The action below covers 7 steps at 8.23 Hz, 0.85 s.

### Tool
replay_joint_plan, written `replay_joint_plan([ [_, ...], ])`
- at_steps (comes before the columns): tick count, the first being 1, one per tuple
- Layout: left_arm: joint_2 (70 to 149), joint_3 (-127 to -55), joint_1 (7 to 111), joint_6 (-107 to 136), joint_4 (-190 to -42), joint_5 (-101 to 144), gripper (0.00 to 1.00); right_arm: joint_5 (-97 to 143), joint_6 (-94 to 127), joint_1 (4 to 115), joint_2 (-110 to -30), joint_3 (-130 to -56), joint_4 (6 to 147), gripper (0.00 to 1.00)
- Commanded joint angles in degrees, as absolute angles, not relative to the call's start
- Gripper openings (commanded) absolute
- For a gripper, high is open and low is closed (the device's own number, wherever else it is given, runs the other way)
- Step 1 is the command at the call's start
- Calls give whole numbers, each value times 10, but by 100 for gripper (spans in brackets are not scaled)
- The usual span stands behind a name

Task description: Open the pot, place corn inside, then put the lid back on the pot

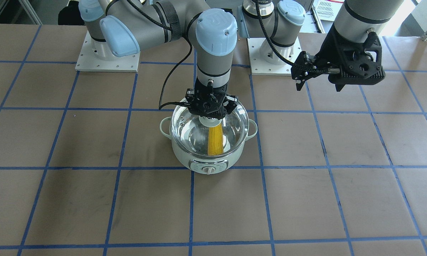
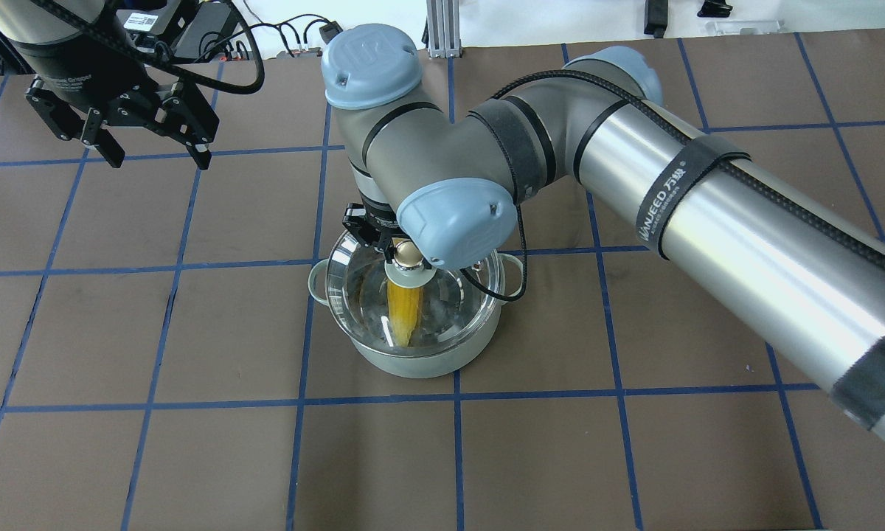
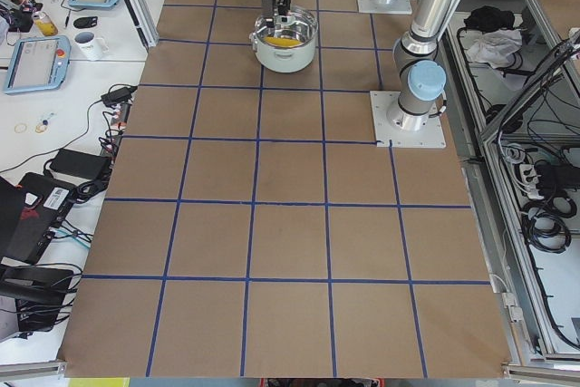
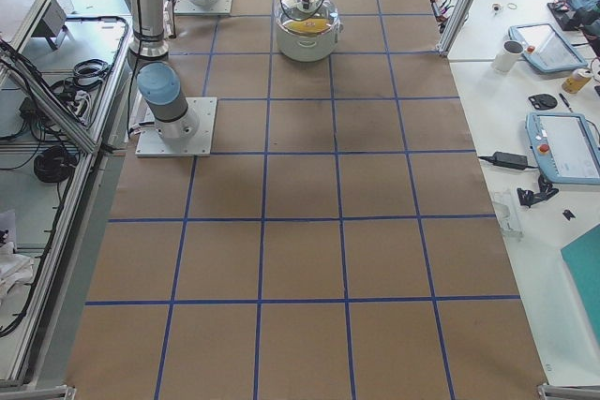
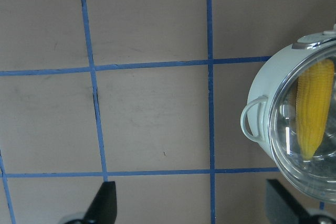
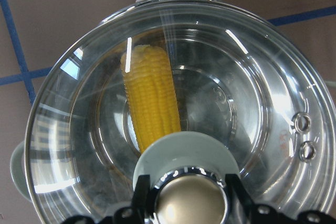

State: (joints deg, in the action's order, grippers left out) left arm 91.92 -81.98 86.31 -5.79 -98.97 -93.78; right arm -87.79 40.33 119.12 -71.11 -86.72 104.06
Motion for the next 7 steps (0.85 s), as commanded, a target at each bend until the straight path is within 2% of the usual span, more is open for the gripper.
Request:
replay_joint_plan([
  [1, 919, -824, 866, -34, -990, -939, 100, -878, 404, 1191, -710, -868, 1041, 24],
  [7, 916, -827, 866, -42, -989, -940, 100, -879, 403, 1192, -707, -870, 1053, 27],
])
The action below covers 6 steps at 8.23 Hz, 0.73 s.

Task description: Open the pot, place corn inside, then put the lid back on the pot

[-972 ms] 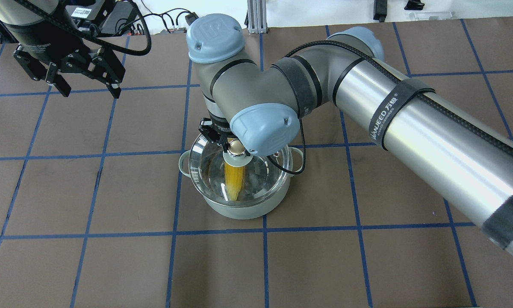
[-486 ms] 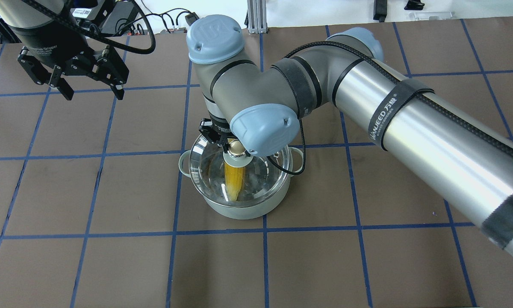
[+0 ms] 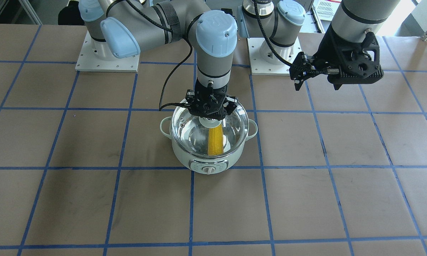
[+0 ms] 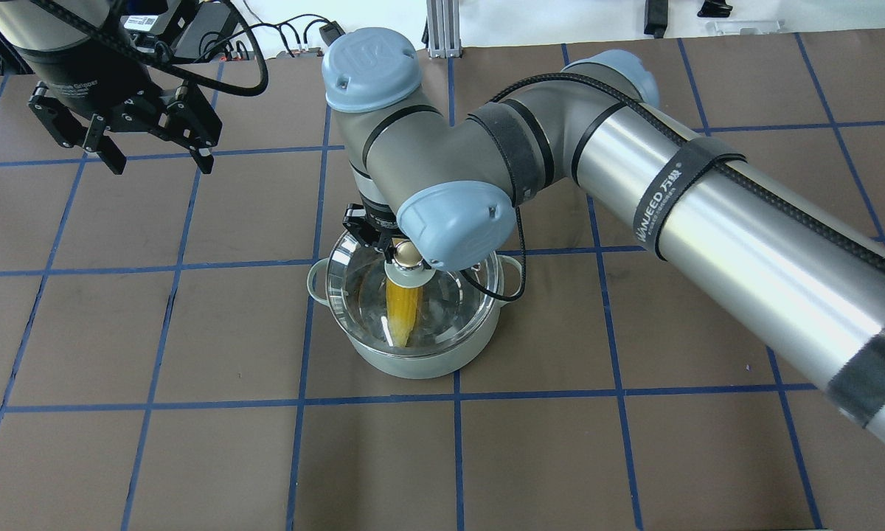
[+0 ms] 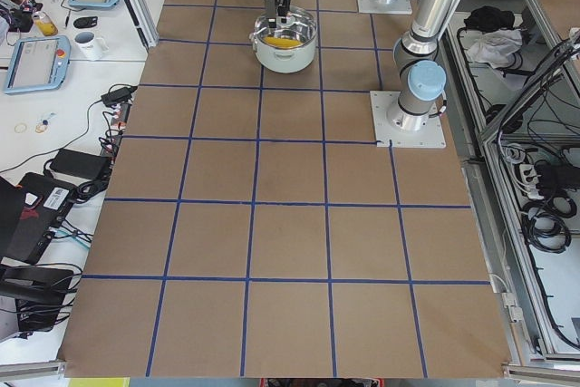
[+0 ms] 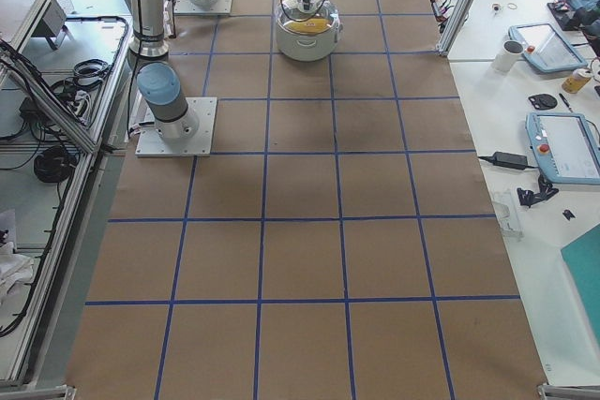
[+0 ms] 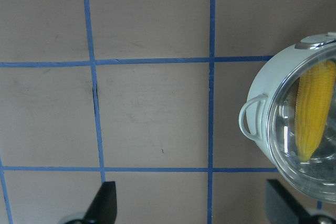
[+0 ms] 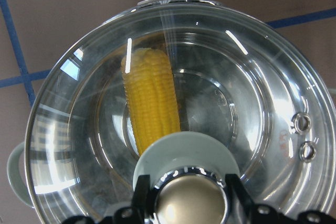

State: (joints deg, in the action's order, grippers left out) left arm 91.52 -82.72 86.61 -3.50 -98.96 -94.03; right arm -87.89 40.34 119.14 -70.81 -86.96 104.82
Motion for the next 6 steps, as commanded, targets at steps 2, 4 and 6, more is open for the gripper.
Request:
replay_joint_plan([
  [2, 915, -827, 866, -35, -989, -940, 100, -879, 403, 1192, -707, -870, 1056, 38],
  [4, 915, -828, 866, -35, -989, -941, 100, -881, 403, 1191, -706, -870, 1056, 68],
  [6, 915, -828, 866, -34, -989, -941, 100, -887, 404, 1191, -707, -871, 1056, 85],
])
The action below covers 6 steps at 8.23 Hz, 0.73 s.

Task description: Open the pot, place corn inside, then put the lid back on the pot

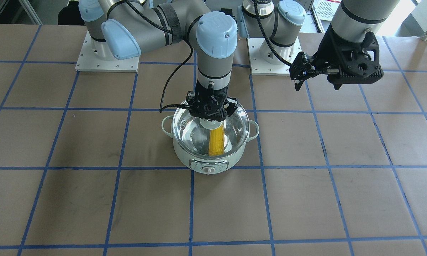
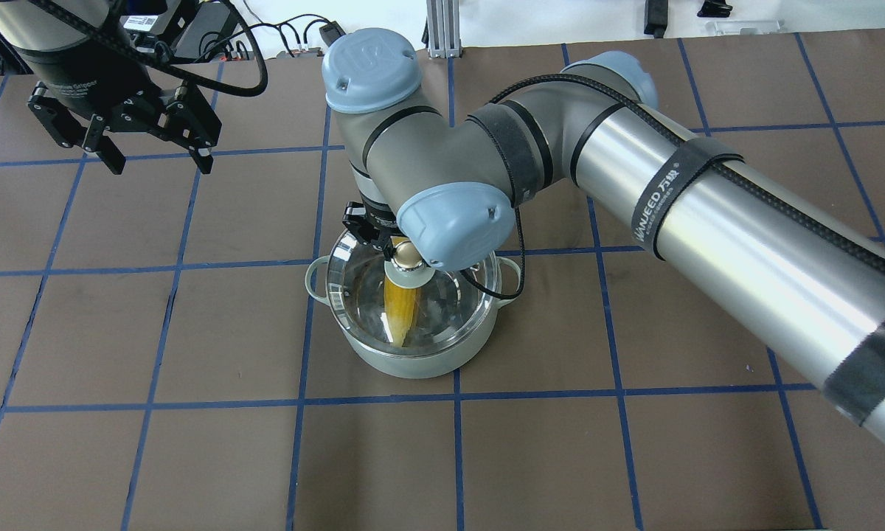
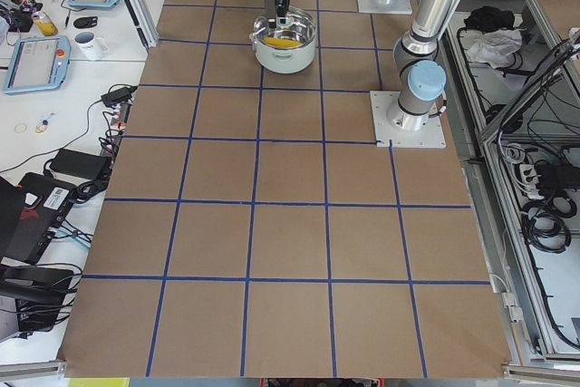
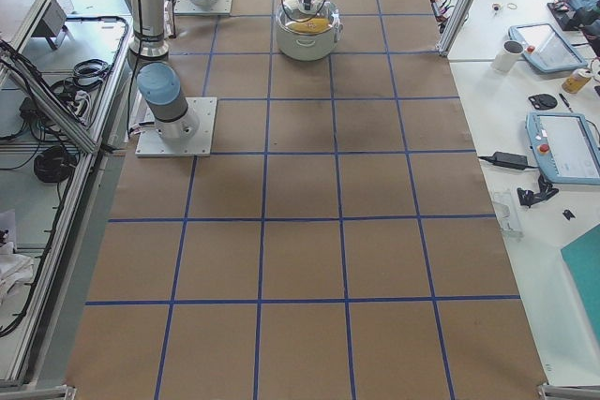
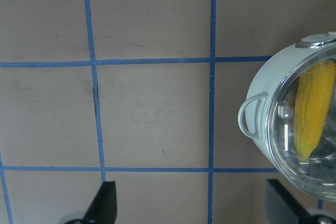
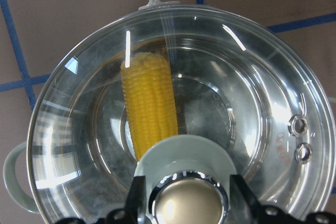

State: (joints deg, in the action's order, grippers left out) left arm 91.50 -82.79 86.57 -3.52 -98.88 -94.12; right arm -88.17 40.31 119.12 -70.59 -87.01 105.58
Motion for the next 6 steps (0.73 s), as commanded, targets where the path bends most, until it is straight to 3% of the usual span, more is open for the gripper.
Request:
replay_joint_plan([
  [1, 915, -828, 866, -35, -990, -941, 100, -888, 404, 1191, -708, -871, 1056, 86],
  [4, 915, -830, 866, -34, -989, -941, 100, -886, 402, 1188, -711, -870, 1056, 97],
  [6, 915, -831, 866, -33, -989, -940, 100, -887, 387, 1164, -754, -870, 1042, 100],
])
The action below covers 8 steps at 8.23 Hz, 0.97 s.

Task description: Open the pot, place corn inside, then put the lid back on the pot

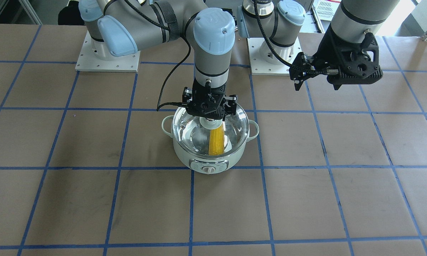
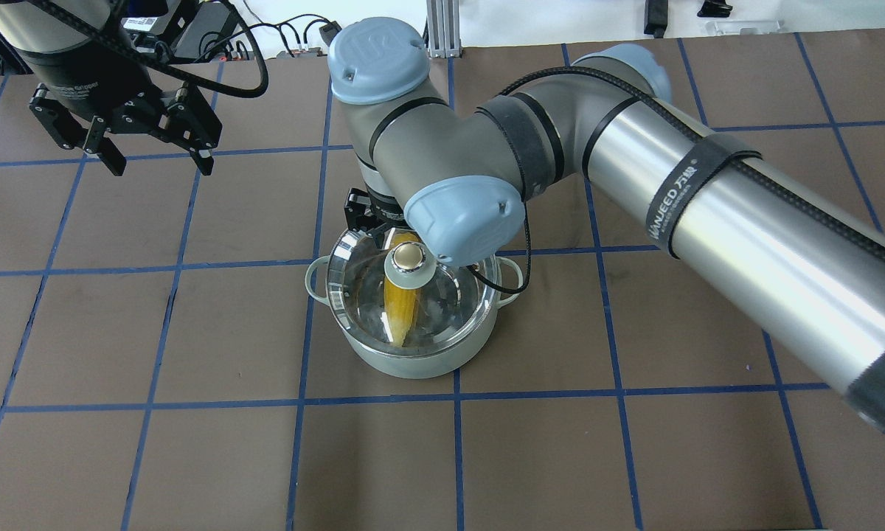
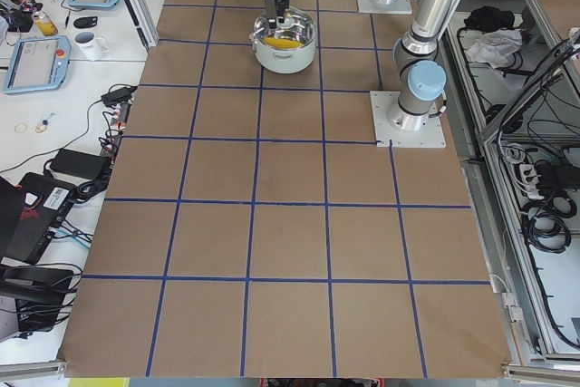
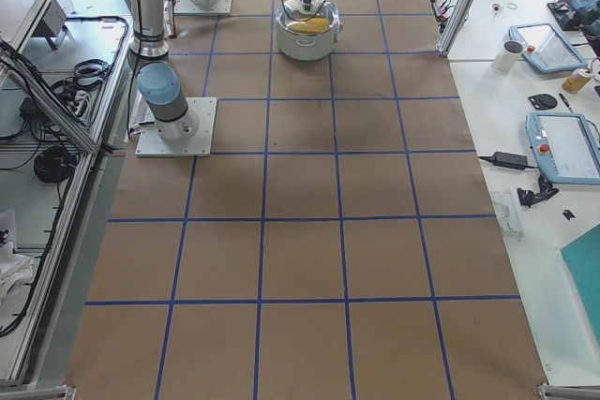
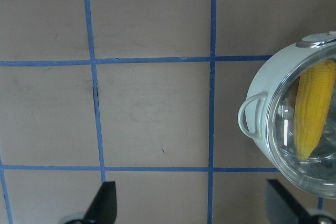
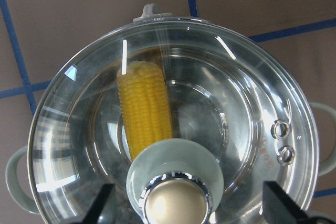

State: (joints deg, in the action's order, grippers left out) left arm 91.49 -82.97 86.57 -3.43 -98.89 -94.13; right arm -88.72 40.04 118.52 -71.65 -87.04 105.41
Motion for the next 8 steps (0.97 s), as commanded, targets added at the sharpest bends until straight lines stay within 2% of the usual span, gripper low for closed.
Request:
replay_joint_plan([
  [1, 915, -831, 866, -33, -989, -940, 100, -879, 363, 1127, -787, -871, 1006, 100],
  [6, 920, -831, 866, -24, -978, -940, 100, -880, 66, 910, -916, -870, 830, 100],
  [8, 919, -830, 866, -16, -976, -938, 100, -879, 46, 877, -928, -870, 804, 100],
])
